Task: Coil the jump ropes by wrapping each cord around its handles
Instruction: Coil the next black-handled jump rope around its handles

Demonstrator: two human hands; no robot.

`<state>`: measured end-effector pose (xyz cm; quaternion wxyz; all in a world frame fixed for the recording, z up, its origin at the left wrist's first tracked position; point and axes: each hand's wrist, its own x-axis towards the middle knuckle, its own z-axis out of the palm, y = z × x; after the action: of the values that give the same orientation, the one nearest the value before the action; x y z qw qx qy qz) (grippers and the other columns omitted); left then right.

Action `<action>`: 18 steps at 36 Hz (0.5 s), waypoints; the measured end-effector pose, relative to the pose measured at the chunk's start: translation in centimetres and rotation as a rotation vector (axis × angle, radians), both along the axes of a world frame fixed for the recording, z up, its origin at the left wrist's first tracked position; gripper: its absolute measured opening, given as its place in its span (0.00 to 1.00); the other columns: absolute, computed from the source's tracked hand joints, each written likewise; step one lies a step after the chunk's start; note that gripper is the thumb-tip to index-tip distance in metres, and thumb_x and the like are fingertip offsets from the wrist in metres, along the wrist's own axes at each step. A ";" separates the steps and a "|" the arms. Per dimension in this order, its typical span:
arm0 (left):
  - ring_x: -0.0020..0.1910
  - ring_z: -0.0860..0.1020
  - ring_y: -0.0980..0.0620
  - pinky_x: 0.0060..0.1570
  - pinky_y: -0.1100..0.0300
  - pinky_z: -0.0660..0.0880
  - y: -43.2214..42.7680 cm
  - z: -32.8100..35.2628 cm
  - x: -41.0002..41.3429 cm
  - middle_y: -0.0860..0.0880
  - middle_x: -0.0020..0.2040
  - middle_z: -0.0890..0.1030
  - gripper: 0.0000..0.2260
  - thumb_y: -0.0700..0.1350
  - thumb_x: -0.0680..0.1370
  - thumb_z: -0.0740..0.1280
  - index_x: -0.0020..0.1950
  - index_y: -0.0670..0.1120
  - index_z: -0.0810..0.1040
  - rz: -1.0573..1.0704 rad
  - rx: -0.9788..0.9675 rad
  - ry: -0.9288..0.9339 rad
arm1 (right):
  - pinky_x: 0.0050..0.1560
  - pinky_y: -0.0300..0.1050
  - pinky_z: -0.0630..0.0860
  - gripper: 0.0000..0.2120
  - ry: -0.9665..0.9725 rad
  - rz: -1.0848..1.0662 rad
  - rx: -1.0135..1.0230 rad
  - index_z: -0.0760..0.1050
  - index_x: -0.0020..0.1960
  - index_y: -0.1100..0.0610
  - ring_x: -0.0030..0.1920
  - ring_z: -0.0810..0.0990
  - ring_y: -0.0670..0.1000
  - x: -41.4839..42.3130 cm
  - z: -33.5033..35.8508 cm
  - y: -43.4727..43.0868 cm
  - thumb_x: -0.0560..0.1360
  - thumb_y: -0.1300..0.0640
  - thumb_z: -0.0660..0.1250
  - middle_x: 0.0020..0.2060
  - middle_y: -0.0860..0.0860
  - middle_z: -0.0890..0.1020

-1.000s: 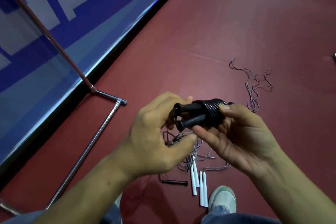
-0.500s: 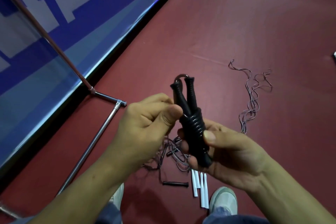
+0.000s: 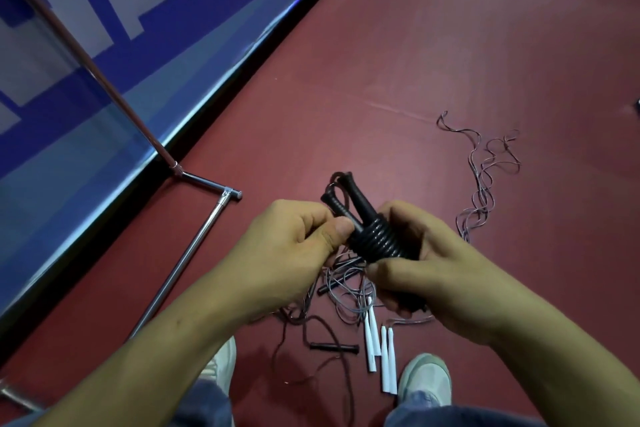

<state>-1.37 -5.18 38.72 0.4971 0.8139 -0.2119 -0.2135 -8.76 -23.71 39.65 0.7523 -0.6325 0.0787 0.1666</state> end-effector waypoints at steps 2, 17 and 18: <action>0.27 0.67 0.56 0.31 0.58 0.65 0.3 0.2 0.3 0.52 0.28 0.73 0.15 0.52 0.81 0.67 0.37 0.46 0.77 -0.056 0.025 0.018 | 0.27 0.43 0.72 0.14 -0.049 -0.007 -0.026 0.72 0.54 0.64 0.28 0.74 0.51 0.1 0.2 -0.2 0.70 0.67 0.71 0.34 0.50 0.76; 0.22 0.65 0.54 0.24 0.63 0.62 0.5 0.3 0.6 0.45 0.30 0.73 0.14 0.44 0.84 0.61 0.43 0.40 0.79 -0.076 -0.170 0.555 | 0.32 0.44 0.76 0.14 -0.171 -0.057 -0.478 0.78 0.56 0.53 0.32 0.79 0.51 0.6 -0.7 -1.3 0.73 0.63 0.76 0.41 0.52 0.81; 0.22 0.65 0.54 0.23 0.64 0.63 0.5 0.2 0.6 0.46 0.29 0.73 0.14 0.44 0.84 0.61 0.43 0.40 0.79 -0.063 -0.165 0.567 | 0.33 0.46 0.77 0.15 -0.201 -0.043 -0.566 0.77 0.55 0.50 0.33 0.79 0.51 0.6 -0.8 -1.3 0.73 0.60 0.77 0.42 0.52 0.82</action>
<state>-0.80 -4.71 38.96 0.5941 0.6717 -0.1063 -0.4296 -8.16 -25.00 38.85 0.5536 -0.8286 0.0606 0.0583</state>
